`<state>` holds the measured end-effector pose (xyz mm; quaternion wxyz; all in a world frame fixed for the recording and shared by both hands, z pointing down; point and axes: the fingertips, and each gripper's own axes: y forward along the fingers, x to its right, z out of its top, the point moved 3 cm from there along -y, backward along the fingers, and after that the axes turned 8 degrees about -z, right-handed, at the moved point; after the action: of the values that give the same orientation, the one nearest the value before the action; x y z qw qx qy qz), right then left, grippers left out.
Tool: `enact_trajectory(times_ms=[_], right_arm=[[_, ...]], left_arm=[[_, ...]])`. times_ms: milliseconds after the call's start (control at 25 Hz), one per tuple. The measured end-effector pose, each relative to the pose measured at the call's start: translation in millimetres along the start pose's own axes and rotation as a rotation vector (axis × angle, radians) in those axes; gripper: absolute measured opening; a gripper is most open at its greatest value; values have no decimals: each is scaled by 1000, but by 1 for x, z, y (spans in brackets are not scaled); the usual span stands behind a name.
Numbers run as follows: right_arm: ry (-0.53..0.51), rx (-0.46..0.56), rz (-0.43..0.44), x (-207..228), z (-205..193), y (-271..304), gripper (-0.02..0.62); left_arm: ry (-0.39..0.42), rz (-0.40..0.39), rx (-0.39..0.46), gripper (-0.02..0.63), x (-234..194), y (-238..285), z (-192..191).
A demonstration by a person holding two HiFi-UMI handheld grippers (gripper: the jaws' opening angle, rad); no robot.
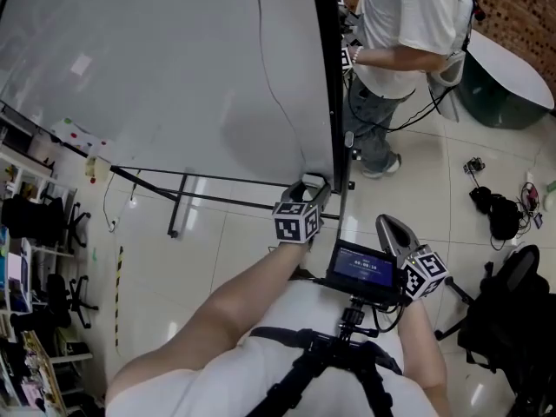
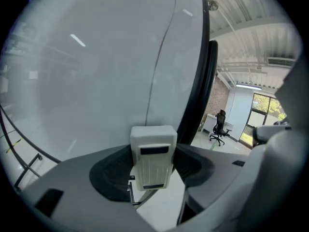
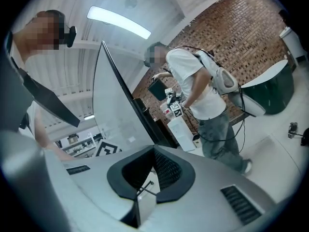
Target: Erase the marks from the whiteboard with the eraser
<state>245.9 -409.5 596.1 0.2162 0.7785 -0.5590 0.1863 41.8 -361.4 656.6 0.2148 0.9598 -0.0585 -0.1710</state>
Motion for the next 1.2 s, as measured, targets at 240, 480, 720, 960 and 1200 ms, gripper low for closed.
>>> enact_trajectory(times_ms=[240,480,720,960,1200], right_arm=[[11,-2,3,2,-5,0,20],[29,-1,-30,7,-10,-5,20],[29,5,-65,8,-8,-9,20],[30,17,-75,6,-3,-14,20],[53,18,-42,4,-5,-8,20]], left_arm=[[127,9,173,259,17,-31,55],[85,7,41,259,-1,-16,7],[107,-10,-100,259,-16,23,-36],[183,-4,-85,259,-12,18,-23],[281,-8,69,262,10,-20,41]])
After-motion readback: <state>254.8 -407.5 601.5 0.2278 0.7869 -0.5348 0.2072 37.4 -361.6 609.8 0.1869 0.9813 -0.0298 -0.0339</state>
